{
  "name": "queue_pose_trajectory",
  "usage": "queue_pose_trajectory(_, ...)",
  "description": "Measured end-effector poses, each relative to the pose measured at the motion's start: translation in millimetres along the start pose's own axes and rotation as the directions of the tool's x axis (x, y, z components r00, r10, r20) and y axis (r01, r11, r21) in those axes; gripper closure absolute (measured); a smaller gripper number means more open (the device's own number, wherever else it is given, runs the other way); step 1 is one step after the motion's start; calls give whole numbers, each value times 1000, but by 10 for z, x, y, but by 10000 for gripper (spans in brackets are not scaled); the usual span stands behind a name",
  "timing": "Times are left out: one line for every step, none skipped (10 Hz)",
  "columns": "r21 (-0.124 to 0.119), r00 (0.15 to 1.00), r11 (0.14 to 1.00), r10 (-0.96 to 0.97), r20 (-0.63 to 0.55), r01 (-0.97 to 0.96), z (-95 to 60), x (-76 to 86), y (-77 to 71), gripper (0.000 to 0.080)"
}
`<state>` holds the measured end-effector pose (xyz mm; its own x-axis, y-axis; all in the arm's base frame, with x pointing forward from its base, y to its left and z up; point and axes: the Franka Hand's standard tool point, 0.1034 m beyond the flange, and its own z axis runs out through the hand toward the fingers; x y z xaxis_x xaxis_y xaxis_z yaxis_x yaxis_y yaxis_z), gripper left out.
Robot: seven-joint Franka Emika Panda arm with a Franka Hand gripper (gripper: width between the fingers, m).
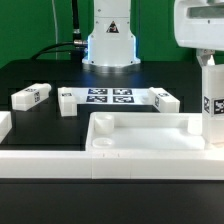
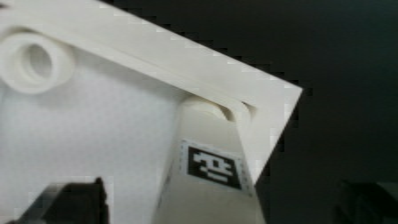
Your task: Assemble desk
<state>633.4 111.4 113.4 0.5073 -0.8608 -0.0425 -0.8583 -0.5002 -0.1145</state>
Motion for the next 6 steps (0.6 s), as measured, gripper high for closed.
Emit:
queue_pose_trajectory(0, 998, 998, -69, 0, 69, 1, 0, 0, 151)
queue_pose_trajectory(0, 988, 988, -153, 0, 153, 2, 1, 1, 151)
queue_pose_trajectory(0, 972, 972, -233, 0, 233, 3, 2, 2, 150)
queue_pose_trajectory(-3, 940, 940, -342, -2, 342, 4, 11, 8, 150)
queue_pose_trajectory(-4, 903, 903, -430, -2, 430, 6, 21, 16, 150)
queue_pose_trajectory(-4, 879, 879, -477, -2, 477, 6, 24, 16, 150)
